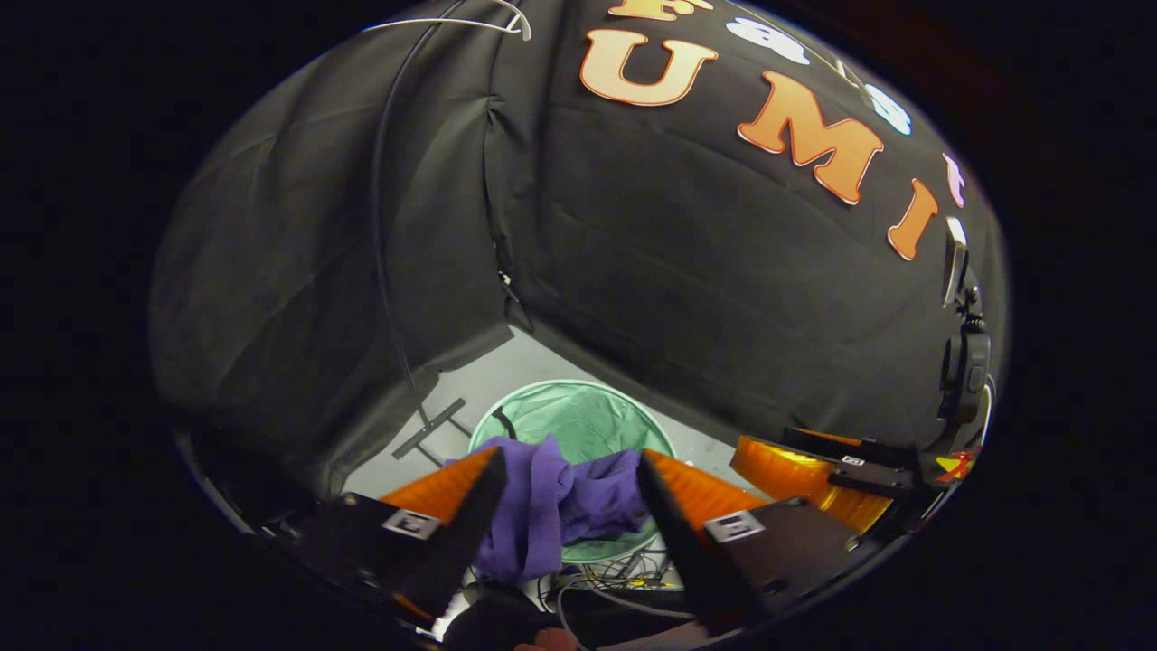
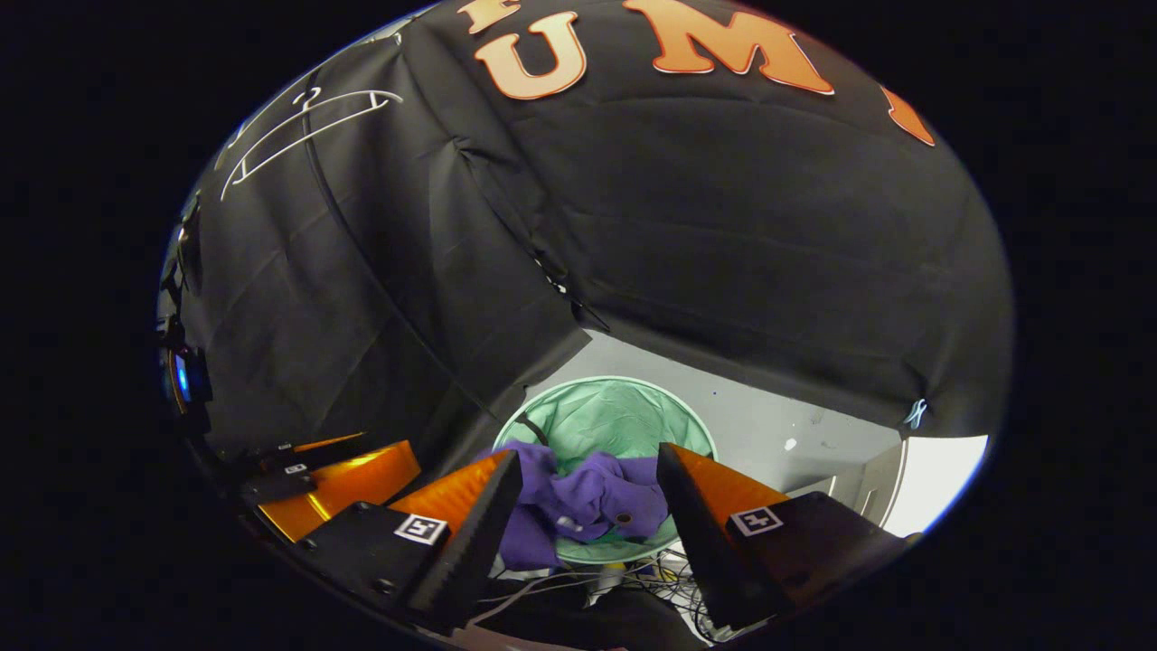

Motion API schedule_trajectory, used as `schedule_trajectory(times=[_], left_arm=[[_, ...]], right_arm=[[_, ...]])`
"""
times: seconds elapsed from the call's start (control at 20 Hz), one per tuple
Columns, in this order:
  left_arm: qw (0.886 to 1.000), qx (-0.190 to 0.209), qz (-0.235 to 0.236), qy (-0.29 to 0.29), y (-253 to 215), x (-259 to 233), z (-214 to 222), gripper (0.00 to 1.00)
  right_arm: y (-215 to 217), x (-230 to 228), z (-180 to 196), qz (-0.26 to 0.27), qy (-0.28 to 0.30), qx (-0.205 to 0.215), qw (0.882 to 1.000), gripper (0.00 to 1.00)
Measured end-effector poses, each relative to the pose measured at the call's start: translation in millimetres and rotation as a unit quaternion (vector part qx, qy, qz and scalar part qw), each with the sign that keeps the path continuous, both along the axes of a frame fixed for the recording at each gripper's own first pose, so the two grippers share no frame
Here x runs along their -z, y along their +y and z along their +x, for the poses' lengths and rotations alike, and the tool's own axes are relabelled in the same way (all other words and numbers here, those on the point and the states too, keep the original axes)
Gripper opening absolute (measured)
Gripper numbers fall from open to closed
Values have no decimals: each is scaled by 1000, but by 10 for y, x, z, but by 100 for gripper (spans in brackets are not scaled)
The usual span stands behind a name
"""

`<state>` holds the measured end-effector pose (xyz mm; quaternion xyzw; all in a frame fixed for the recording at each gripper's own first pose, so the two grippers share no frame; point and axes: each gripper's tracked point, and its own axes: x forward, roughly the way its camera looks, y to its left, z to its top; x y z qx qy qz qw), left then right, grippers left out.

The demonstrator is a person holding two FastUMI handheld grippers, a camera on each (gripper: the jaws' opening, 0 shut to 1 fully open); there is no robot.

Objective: Grasp the clothes on the hanger with both hands and then place them into the laundry hamper below.

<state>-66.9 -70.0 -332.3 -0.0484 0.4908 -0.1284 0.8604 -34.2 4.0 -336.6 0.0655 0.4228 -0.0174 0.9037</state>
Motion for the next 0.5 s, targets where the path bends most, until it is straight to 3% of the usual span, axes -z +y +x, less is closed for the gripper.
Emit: schedule_trajectory(times=[0.05, 0.5], left_arm=[[1000, -4, -1, 4, -17, 25, 27, 98], [1000, -1, -3, 7, -17, 2, 10, 97]], right_arm=[[21, 8, 5, 1, 1, -3, 1000, 97], [17, 34, -46, 2, 7, 4, 1000, 97]])
